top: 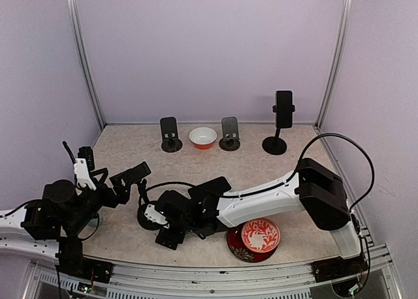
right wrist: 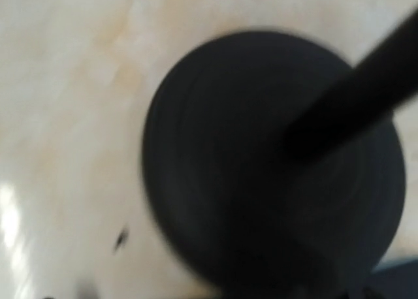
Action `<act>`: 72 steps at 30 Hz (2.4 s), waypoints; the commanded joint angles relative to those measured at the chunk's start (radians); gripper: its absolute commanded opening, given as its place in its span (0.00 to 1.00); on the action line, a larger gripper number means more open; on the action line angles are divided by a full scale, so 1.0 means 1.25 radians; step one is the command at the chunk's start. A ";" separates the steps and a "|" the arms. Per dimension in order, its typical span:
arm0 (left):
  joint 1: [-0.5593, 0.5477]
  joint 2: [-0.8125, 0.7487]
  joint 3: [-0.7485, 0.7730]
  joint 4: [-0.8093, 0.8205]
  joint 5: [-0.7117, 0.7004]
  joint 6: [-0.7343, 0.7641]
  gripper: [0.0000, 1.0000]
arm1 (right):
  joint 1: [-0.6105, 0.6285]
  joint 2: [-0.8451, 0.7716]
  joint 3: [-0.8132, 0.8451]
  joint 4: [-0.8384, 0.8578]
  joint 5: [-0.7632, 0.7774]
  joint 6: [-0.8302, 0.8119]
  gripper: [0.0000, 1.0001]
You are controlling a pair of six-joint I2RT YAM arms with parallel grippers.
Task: Place the phone on the phone stand
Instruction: Adjust the phone at the center of the board.
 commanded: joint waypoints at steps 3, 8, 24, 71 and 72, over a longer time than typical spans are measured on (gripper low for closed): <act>0.004 -0.049 0.008 -0.008 0.003 -0.018 0.99 | 0.034 0.091 0.142 -0.028 0.196 0.113 1.00; 0.004 -0.048 0.004 -0.007 0.004 -0.022 0.99 | 0.041 0.121 0.168 -0.076 0.287 0.182 1.00; 0.005 -0.071 -0.008 -0.001 -0.007 -0.009 0.99 | 0.060 0.041 0.010 -0.123 0.351 0.271 1.00; 0.005 -0.114 0.003 0.020 -0.018 0.039 0.99 | -0.024 -0.035 -0.197 -0.068 0.076 0.471 0.80; 0.005 -0.113 0.004 0.020 -0.018 0.039 0.99 | -0.021 -0.029 -0.184 -0.078 0.081 0.467 0.79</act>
